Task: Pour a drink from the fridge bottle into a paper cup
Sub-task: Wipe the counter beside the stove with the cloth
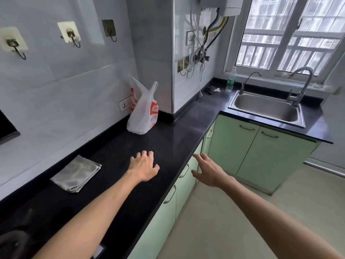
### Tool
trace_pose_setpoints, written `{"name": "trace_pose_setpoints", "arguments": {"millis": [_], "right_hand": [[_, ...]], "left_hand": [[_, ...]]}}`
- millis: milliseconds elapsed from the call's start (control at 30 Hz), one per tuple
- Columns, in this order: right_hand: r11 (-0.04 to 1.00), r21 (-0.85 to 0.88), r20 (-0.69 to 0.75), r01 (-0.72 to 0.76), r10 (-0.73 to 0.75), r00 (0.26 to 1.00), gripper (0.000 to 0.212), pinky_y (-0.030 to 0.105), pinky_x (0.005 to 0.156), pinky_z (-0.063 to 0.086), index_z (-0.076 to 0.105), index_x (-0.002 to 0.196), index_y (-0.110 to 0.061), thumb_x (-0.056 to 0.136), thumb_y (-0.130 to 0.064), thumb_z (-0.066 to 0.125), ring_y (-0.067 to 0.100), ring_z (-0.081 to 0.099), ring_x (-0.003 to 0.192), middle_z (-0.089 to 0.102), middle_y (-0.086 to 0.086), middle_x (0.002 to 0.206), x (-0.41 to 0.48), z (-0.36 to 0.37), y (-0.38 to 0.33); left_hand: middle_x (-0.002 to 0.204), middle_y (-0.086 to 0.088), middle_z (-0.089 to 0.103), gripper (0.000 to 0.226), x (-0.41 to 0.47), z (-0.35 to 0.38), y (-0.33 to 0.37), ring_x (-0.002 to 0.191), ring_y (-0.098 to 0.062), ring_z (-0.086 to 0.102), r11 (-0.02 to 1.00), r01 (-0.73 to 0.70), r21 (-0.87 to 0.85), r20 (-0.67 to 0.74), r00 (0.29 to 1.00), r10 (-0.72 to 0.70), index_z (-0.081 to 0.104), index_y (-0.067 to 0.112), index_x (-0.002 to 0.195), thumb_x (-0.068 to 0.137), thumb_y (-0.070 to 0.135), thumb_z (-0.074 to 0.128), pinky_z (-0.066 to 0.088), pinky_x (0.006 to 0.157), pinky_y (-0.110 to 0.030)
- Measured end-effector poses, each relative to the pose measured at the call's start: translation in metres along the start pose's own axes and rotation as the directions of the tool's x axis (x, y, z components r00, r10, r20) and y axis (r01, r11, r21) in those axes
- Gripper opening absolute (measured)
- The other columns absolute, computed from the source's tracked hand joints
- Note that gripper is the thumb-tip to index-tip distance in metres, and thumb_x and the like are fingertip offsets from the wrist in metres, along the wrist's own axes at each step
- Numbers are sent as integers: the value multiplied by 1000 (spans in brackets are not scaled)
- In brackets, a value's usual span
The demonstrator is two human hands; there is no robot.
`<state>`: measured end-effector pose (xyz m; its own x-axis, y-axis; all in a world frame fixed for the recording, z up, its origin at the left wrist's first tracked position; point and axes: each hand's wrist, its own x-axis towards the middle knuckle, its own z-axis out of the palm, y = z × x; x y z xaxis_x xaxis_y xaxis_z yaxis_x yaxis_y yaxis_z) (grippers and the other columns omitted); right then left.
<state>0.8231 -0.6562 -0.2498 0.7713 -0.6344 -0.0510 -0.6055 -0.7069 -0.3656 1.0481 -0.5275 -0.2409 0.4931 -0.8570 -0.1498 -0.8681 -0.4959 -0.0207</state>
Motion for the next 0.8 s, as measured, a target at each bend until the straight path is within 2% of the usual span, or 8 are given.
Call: {"name": "trace_pose_setpoints", "arguments": {"millis": [200,333,533,800], "right_hand": [[1000,-22,49,13,-12,999,65,42,90,50,26,149,-19,95,-40,55,31,54,114,43,10,131,75,-14,12],[999,7,51,47,-47,998,66,37,90,47,26,150,-17,94,-39,55,31,55,112,43,10,130,123,-17,0],[991,-5,102,133,-132,986,66,38,88,46,24,151,-17,95,-39,52,31,51,119,41,9,133,185,-12,-23],[952,0,230,305,-297,927,67,41,93,46,23,152,-21,95,-40,52,30,47,124,40,7,135,263,9,-53]], "left_hand": [[133,-13,51,52,58,4,-18,121,-31,51,996,84,-24,-5,996,-84,44,12,131,93,47,44,44,96,-46],[134,-14,51,53,87,3,-39,121,-31,51,989,144,-29,3,990,-144,44,11,131,94,48,43,44,96,-46],[135,-14,50,56,107,6,-75,123,-31,51,968,251,-29,9,968,-251,43,10,135,95,48,43,45,96,-46],[131,-12,53,53,92,27,-119,117,-30,53,875,485,-12,50,874,-483,45,12,132,95,50,41,46,91,-44]]}}
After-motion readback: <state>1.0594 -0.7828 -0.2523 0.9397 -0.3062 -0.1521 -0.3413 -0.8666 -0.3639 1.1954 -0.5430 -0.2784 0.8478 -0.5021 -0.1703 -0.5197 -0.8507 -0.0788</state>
